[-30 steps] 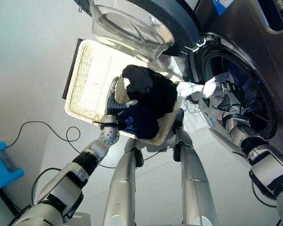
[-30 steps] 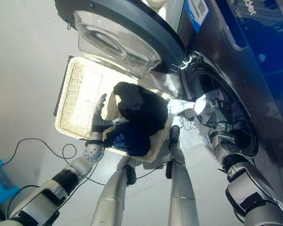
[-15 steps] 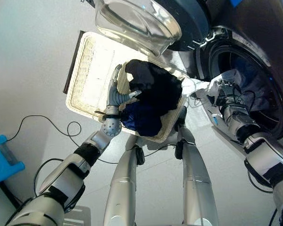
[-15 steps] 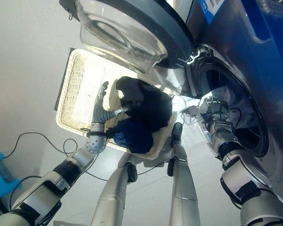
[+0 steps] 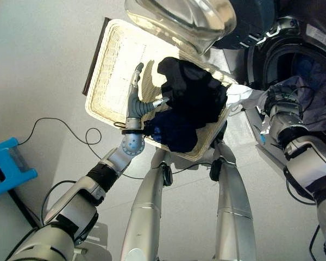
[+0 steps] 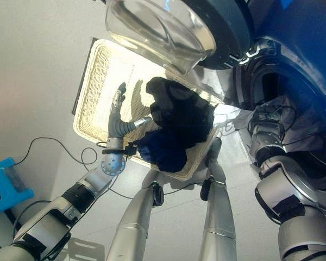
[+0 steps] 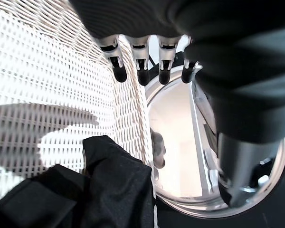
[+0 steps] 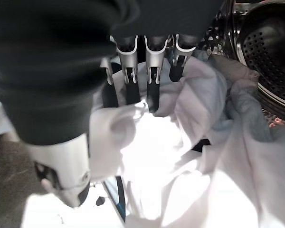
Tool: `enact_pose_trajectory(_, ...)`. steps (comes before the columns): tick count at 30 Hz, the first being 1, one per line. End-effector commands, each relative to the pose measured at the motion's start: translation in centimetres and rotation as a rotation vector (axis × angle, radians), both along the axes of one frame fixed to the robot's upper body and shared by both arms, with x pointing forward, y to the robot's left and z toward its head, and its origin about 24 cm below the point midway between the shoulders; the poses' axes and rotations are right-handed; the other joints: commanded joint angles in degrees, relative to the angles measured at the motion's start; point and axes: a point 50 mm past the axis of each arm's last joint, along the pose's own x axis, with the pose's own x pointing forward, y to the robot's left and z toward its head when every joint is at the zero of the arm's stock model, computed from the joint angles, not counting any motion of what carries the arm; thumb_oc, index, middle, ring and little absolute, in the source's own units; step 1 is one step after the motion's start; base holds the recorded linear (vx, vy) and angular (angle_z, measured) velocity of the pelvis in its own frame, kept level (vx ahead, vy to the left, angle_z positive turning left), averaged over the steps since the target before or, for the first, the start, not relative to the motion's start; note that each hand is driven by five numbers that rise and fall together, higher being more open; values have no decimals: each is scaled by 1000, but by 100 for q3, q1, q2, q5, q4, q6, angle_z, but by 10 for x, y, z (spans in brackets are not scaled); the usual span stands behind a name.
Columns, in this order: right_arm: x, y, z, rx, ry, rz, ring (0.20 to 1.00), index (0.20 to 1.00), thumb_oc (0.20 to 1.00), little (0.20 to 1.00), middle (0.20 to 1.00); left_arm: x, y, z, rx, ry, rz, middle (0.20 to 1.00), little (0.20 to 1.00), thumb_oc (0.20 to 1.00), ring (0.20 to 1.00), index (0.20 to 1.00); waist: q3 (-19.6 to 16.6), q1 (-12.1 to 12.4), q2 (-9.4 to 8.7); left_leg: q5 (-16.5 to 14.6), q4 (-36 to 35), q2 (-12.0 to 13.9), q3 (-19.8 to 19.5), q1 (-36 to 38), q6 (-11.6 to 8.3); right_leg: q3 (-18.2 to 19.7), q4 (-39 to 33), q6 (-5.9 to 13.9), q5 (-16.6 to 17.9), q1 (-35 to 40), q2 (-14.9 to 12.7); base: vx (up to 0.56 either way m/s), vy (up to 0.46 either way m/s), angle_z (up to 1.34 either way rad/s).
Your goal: Put the clothes into the washing machine.
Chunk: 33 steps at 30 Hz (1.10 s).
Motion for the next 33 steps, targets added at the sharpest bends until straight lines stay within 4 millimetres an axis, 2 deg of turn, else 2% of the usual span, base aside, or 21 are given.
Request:
enact_pose_trajectory(1,-33,-49,-35,-43,206,-215,1000,1000,1000,1000,1000,-11,-7,11,-38,-112,-34,1000,1000,1000,1000,1000,-152,-140,614,-644,860,-161,102,-404,-532,-371,-461,633,514,-180,21,0,0,0)
enact_pose_trajectory(6,-44,-62,-29,-208,309,-338,1000,1000,1000,1000,1000,-14,-8,12,-44,-123,-29,1000,1000,1000,1000,1000,-152,-131,634,-650,883,-137,134,-451,-546,-392,-439,631,508,-236,2,-2,2,1)
enact_pose_trajectory(7,-46,-64,-28,-270,353,-367,200,200,200,200,200,-14,-8,11,-45,-121,-24,1000,1000,1000,1000,1000,-152,-136,632,-645,870,-125,151,-439,-546,-400,-436,633,513,-235,-4,0,0,0)
enact_pose_trajectory(10,-48,-67,-26,-326,402,-390,200,200,200,200,200,-14,-6,11,-47,-116,-22,1000,1000,1000,1000,1000,-152,-134,623,-656,867,-122,151,-413,-552,-407,-444,636,509,-207,-7,0,0,0)
enact_pose_trajectory(13,-51,-69,-34,-272,410,-396,200,200,200,200,200,-14,-3,8,-44,-101,-18,1000,1000,1000,1000,1000,-152,-137,575,-665,836,-95,162,-321,-562,-439,-446,635,483,-105,8,0,0,0)
enact_pose_trajectory(16,-53,-70,-43,-184,336,-347,200,200,200,200,200,-14,0,6,-39,-88,-17,1000,1000,1000,1000,1000,-152,-141,529,-681,824,-56,187,-210,-567,-470,-418,631,439,2,12,0,0,0)
enact_pose_trajectory(21,-57,-71,-62,158,80,-312,200,200,200,200,200,-14,4,1,-34,-70,-7,1000,1000,1000,1000,1000,-152,-175,406,-757,890,34,194,-62,-548,-510,-339,618,371,161,15,0,0,0)
enact_pose_trajectory(22,-59,-70,-72,357,-55,-316,200,200,200,200,200,-13,6,-1,-24,-66,-4,1000,1000,1000,1000,1000,-152,-193,357,-789,937,67,196,5,-543,-525,-299,615,346,236,16,0,0,0)
enact_pose_trajectory(33,-65,-76,-77,1012,-687,-393,200,200,200,200,200,-12,17,-7,-45,-31,23,1000,1000,1000,1000,1000,-152,-370,228,-1019,1088,163,293,470,-492,-504,-122,569,140,656,79,24,31,-3)
